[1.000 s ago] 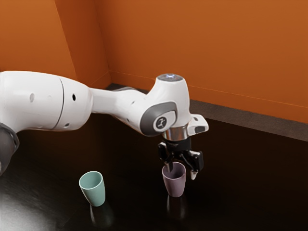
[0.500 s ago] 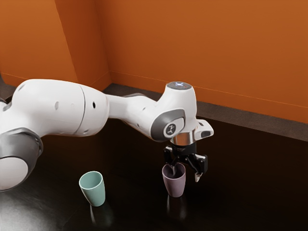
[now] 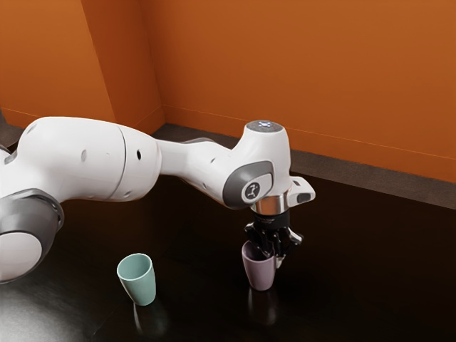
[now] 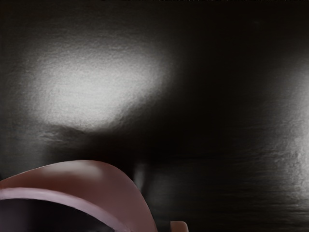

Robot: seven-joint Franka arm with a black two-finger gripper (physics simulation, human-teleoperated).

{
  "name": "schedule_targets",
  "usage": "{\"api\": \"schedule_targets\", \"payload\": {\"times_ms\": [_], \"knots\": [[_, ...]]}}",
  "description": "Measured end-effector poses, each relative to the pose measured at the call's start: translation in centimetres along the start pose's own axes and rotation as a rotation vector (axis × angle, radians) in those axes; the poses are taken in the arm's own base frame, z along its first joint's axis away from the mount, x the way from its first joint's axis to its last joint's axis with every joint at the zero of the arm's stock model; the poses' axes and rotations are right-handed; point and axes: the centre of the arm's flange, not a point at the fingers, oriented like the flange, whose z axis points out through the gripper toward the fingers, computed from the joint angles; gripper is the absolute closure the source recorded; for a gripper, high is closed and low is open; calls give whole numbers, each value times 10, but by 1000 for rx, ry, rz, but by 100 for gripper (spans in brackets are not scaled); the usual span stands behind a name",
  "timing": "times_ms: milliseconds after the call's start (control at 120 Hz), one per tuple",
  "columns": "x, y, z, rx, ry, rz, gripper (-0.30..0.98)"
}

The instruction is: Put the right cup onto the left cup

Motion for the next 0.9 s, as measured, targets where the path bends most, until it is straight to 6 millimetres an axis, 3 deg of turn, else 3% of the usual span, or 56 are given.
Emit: {"api": "schedule_targets", "payload": {"times_ms": [317, 483, 550, 692, 900], "knots": [[1, -8, -6, 12, -6, -18, 77], [1, -17, -19, 22, -11, -30, 78], [0, -19, -28, 24, -10, -31, 78], [-10, -28, -70, 33, 22, -24, 78], [-34, -53, -100, 47, 29, -39, 78]]}}
